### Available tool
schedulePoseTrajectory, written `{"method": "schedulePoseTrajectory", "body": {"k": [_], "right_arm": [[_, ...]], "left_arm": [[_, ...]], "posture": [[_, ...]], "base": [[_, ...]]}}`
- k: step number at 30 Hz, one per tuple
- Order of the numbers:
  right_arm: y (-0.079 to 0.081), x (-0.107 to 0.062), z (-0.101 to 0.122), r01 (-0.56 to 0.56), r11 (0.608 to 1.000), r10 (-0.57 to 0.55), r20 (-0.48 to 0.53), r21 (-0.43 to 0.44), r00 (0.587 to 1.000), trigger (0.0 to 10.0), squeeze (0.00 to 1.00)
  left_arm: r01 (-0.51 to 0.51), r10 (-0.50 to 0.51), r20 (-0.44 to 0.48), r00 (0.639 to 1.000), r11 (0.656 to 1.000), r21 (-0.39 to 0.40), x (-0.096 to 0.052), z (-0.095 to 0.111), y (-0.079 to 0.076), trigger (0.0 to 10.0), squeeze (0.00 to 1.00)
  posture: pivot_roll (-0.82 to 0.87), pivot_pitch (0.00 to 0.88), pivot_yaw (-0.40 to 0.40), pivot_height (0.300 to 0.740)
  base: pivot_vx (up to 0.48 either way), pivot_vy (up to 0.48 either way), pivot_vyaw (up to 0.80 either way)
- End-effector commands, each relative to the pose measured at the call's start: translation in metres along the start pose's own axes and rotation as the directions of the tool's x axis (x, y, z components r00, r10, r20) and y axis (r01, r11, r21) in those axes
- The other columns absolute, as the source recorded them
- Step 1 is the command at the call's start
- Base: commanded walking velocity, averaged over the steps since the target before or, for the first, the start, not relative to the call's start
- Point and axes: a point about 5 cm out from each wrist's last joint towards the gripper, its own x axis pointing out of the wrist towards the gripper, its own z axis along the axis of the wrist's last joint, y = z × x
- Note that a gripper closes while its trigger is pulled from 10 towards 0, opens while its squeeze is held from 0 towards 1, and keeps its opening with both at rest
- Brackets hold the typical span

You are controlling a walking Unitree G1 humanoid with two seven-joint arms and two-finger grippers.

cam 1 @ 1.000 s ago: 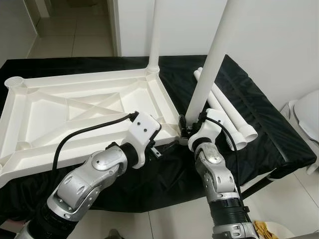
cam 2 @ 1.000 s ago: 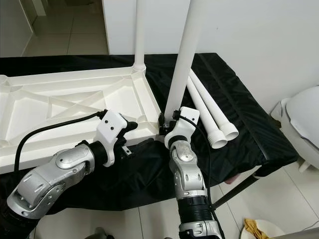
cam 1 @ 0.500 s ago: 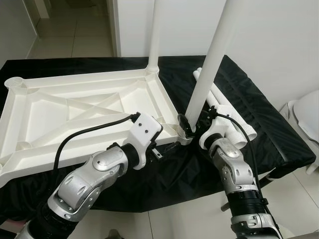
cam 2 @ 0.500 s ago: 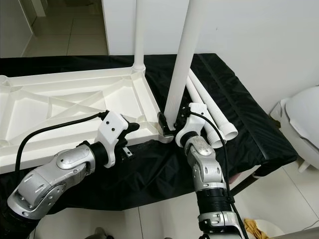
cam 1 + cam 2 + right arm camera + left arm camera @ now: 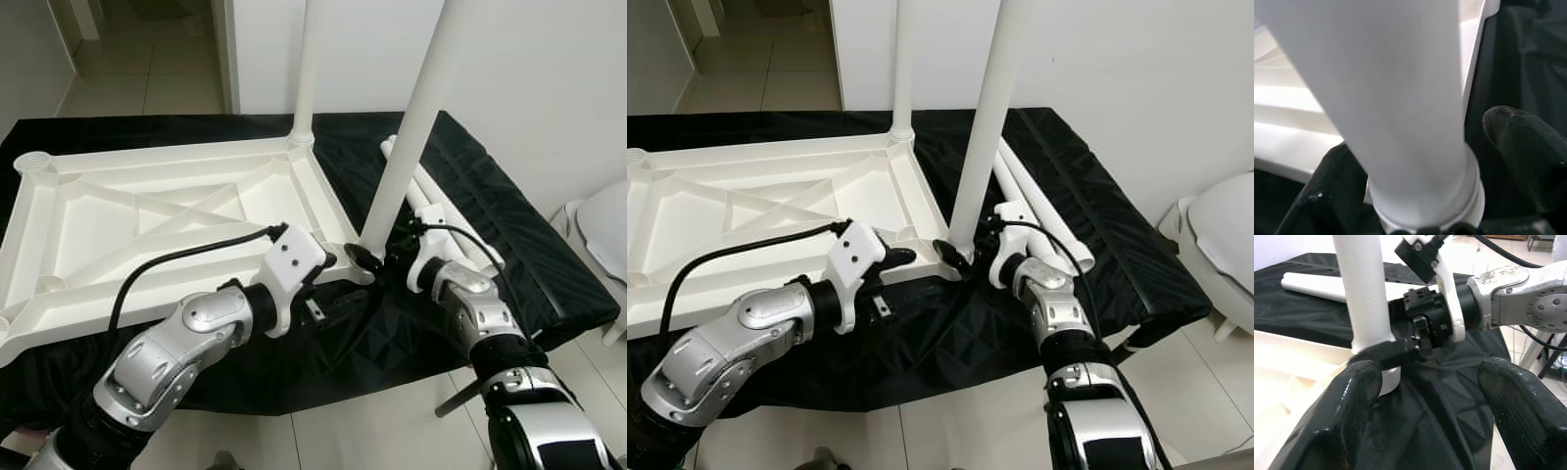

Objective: Building children table

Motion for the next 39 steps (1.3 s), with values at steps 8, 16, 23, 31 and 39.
{"method": "schedulePoseTrajectory", "body": {"k": [8, 16, 23, 31, 39], "right_arm": [[-0.009, 0.008, 0.013, -0.025, 0.999, 0.027, 0.031, -0.042, 0.999, 10.0, 0.0], [-0.01, 0.012, 0.015, -0.047, 0.997, 0.049, 0.041, -0.06, 0.998, 3.4, 0.0], [-0.009, 0.009, 0.005, -0.076, 0.996, 0.076, -0.001, -0.035, 0.997, 0.0, 0.0], [-0.007, 0.006, -0.002, -0.09, 0.996, 0.09, 0.002, 0.019, 0.996, 0.0, 0.0], [-0.008, 0.009, -0.005, 0.056, 0.998, -0.054, -0.042, 0.034, 0.998, 0.0, 0.0]], "left_arm": [[0.016, -0.016, -0.003, 1.0, 1.0, -0.004, -0.003, 0.0, -0.004, 10.0, 0.0], [0.036, -0.036, -0.005, 0.999, 0.999, -0.005, -0.001, 0.0, -0.005, 10.0, 0.0], [0.035, -0.035, -0.004, 0.999, 0.999, -0.008, -0.001, 0.002, -0.004, 10.0, 0.0], [0.03, -0.03, 0.002, 1.0, 0.999, -0.012, 0.001, 0.003, -0.003, 10.0, 0.0], [0.02, -0.02, 0.005, 1.0, 1.0, -0.013, 0.001, 0.003, -0.001, 10.0, 0.0]], "posture": [[0.0, 0.0, -0.034, 0.74], [0.0, 0.0, -0.029, 0.74], [0.0, 0.014, -0.03, 0.74], [-0.01, 0.031, -0.034, 0.74], [-0.02, 0.046, -0.031, 0.74]], "base": [[0.0, 0.0, 0.0], [0.0, 0.0, 0.0], [0.0, 0.0, 0.0], [0.0, 0.0, 0.0], [0.0, 0.0, 0.0]]}}
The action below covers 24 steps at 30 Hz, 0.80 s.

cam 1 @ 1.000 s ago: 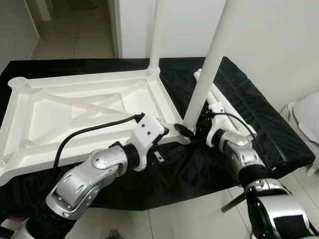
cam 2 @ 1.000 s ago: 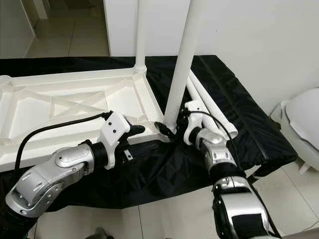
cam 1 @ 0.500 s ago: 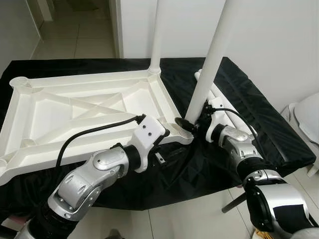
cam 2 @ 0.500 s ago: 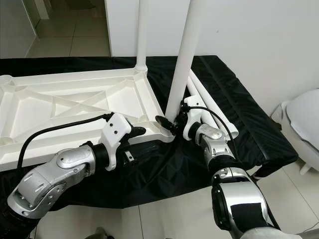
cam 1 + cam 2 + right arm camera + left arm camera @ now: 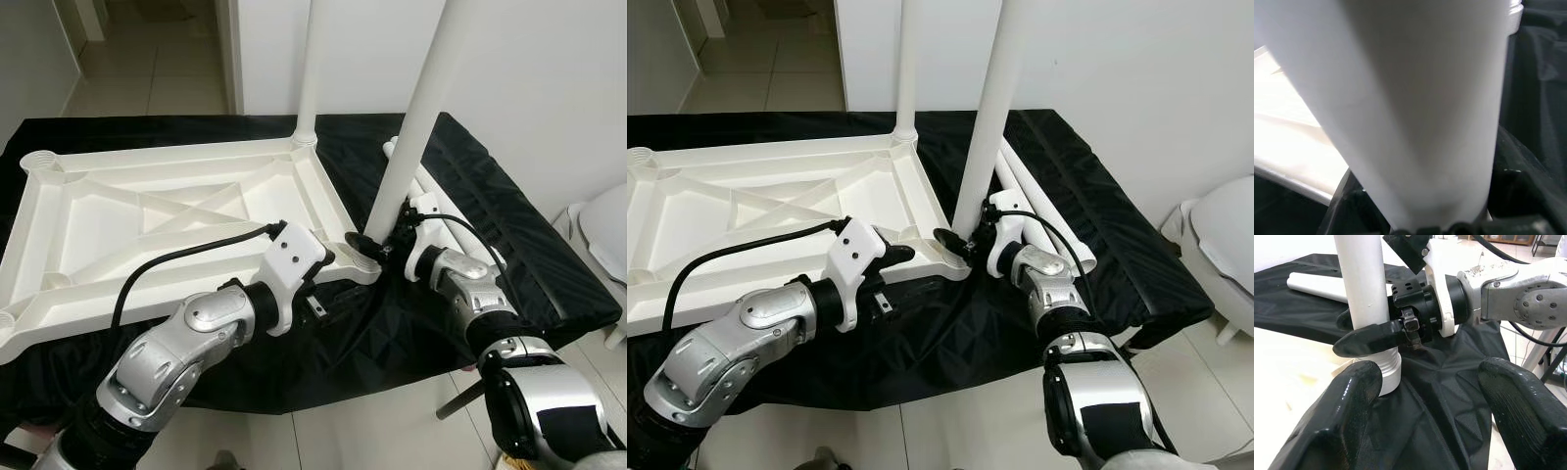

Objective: Building children table

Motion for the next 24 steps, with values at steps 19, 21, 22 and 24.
{"method": "schedulePoseTrajectory", "body": {"k": [19, 21, 22, 24], "right_arm": [[0.038, 0.001, -0.006, 0.488, 0.84, -0.494, -0.036, 0.237, 0.869, 0.0, 0.0], [0.051, 0.003, -0.002, 0.576, 0.767, -0.586, -0.057, 0.281, 0.808, 0.0, 0.0], [0.057, 0.002, -0.001, 0.605, 0.738, -0.614, -0.075, 0.298, 0.786, 0.0, 0.0], [0.062, 0.002, -0.001, 0.626, 0.721, -0.631, -0.092, 0.298, 0.77, 0.0, 0.0]], "left_arm": [[0.049, -0.049, -0.003, 0.999, 0.999, 0.0, 0.003, 0.001, 0.0, 10.0, 0.0], [0.054, -0.054, 0.0, 0.999, 0.999, -0.003, 0.004, 0.001, -0.001, 10.0, 0.0], [0.056, -0.056, 0.001, 0.998, 0.998, -0.003, 0.005, 0.001, -0.001, 10.0, 0.0], [0.057, -0.057, 0.0, 0.998, 0.998, -0.004, 0.005, 0.001, -0.002, 10.0, 0.0]], "posture": [[-0.05, 0.044, -0.012, 0.74], [-0.05, 0.044, -0.012, 0.74], [-0.05, 0.044, -0.012, 0.74], [-0.05, 0.044, -0.01, 0.74]], "base": [[0.0, 0.0, 0.0], [0.0, 0.0, 0.0], [0.0, 0.0, 0.0], [0.0, 0.0, 0.0]]}}
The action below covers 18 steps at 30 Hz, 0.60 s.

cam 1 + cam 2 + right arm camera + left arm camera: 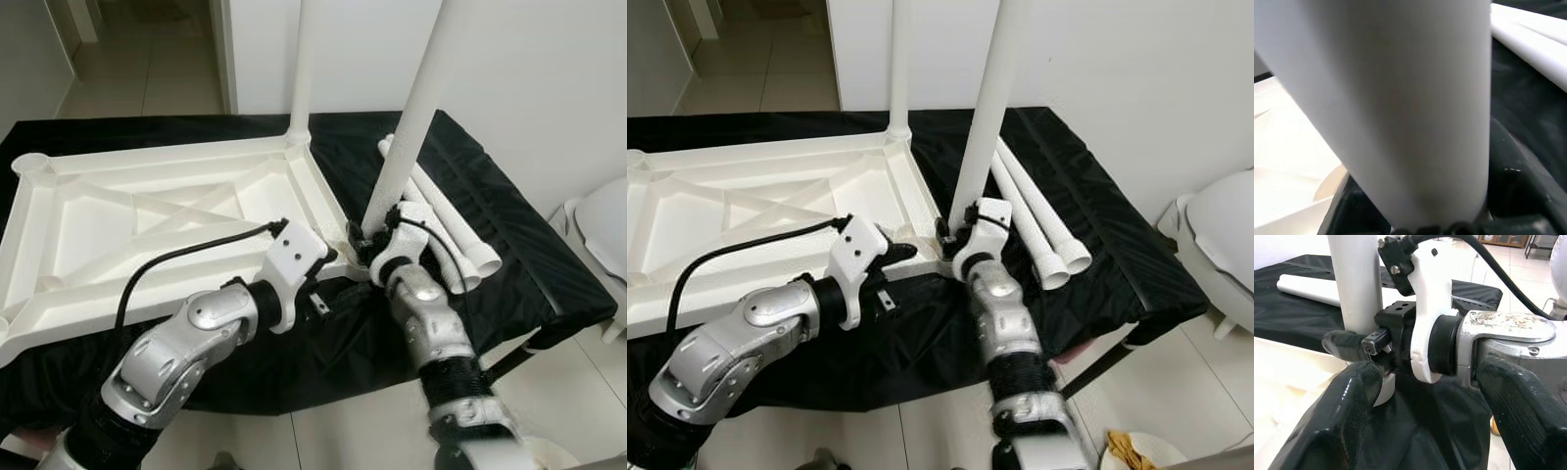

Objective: Building children table

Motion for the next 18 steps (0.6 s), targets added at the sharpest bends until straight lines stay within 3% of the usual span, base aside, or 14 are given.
{"method": "schedulePoseTrajectory", "body": {"k": [1, 9, 11, 12, 13, 18], "right_arm": [[-0.005, -0.005, -0.011, 0.065, 0.996, -0.06, -0.064, 0.069, 0.996, 0.0, 0.0], [-0.006, -0.006, -0.009, 0.042, 0.996, -0.037, -0.066, 0.074, 0.997, 0.0, 0.0], [-0.006, -0.006, -0.005, -0.004, 0.998, 0.007, -0.055, 0.064, 0.998, 10.0, 0.0], [-0.007, -0.006, -0.004, -0.022, 0.998, 0.025, -0.047, 0.067, 0.999, 10.0, 0.02], [-0.008, -0.007, -0.002, -0.038, 0.998, 0.04, -0.034, 0.055, 0.999, 10.0, 1.0], [-0.01, -0.01, 0.004, -0.084, 0.995, 0.085, -0.007, 0.045, 0.996, 10.0, 1.0]], "left_arm": [[0.054, -0.054, -0.014, 0.998, 0.999, 0.004, 0.001, -0.001, -0.001, 10.0, 0.0], [0.053, -0.052, -0.014, 0.999, 0.999, 0.004, 0.0, -0.001, 0.0, 10.0, 0.0], [0.05, -0.05, -0.015, 0.999, 0.999, 0.005, 0.0, -0.001, 0.0, 10.0, 0.0], [0.049, -0.049, -0.015, 0.999, 0.999, 0.005, 0.0, -0.001, 0.0, 10.0, 0.0], [0.048, -0.048, -0.014, 0.999, 0.999, 0.003, -0.001, -0.002, 0.0, 10.0, 0.0], [0.043, -0.043, -0.015, 0.999, 0.999, 0.001, -0.001, -0.002, 0.0, 10.0, 0.0]], "posture": [[-0.05, 0.044, -0.01, 0.74], [-0.05, 0.045, -0.012, 0.74], [-0.05, 0.044, -0.013, 0.74], [-0.05, 0.044, -0.013, 0.74], [-0.04, 0.043, -0.016, 0.74], [-0.04, 0.043, -0.02, 0.74]], "base": [[0.0, 0.0, 0.0], [0.0, 0.0, 0.0], [0.0, 0.0, 0.0], [0.0, 0.0, 0.0], [0.0, 0.0, 0.0], [0.0, 0.0, 0.0]]}}
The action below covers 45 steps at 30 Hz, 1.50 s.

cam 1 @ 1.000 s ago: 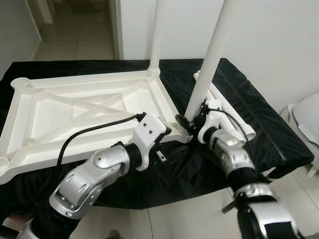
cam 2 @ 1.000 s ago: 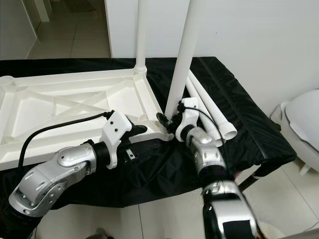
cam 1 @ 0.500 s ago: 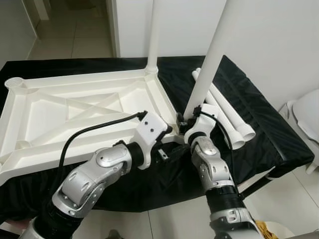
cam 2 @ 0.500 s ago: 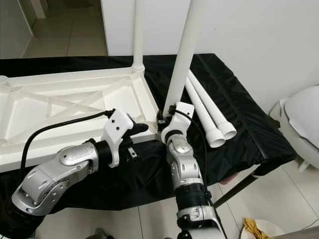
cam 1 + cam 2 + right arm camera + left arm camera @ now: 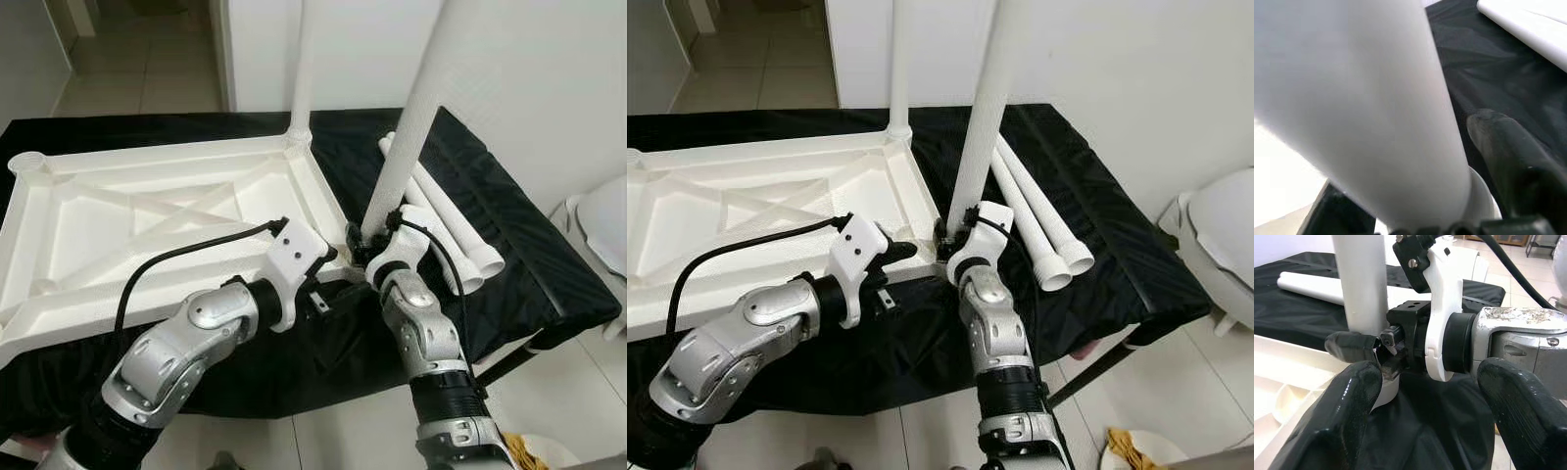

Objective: Building children table

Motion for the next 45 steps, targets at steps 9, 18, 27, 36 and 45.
{"method": "schedulePoseTrajectory", "body": {"k": [9, 18, 27, 36, 45], "right_arm": [[-0.013, -0.004, 0.011, -0.226, 0.971, 0.229, 0.036, -0.08, 0.973, 10.0, 1.0], [-0.039, 0.005, 0.017, -0.417, 0.888, 0.428, 0.017, -0.192, 0.903, 10.0, 0.0], [-0.046, 0.021, 0.017, -0.536, 0.814, 0.544, -0.031, -0.224, 0.839, 10.0, 0.0], [-0.043, 0.029, 0.003, -0.574, 0.786, 0.564, -0.111, -0.231, 0.818, 10.0, 0.0], [-0.038, 0.034, -0.006, -0.593, 0.775, 0.581, -0.123, -0.22, 0.805, 0.0, 0.0]], "left_arm": [[0.037, -0.037, -0.014, 0.999, 0.999, -0.002, -0.001, -0.003, 0.0, 10.0, 0.0], [0.035, -0.035, -0.009, 0.999, 0.999, 0.003, 0.0, -0.002, 0.002, 10.0, 0.0], [0.035, -0.035, -0.005, 0.999, 0.999, 0.009, 0.0, 0.0, 0.002, 10.0, 0.0], [0.024, -0.024, -0.003, 1.0, 1.0, 0.011, -0.001, 0.001, 0.003, 10.0, 0.0], [0.02, -0.021, 0.005, 1.0, 1.0, 0.01, 0.001, 0.003, 0.002, 10.0, 0.0]], "posture": [[-0.04, 0.042, -0.027, 0.74], [-0.04, 0.035, -0.018, 0.74], [-0.03, 0.029, -0.023, 0.74], [-0.01, 0.026, -0.027, 0.74], [-0.01, 0.027, -0.029, 0.74]], "base": [[0.0, 0.0, 0.0], [0.0, 0.0, 0.0], [0.0, 0.0, 0.0], [0.0, 0.0, 0.0], [0.0, 0.0, 0.0]]}}
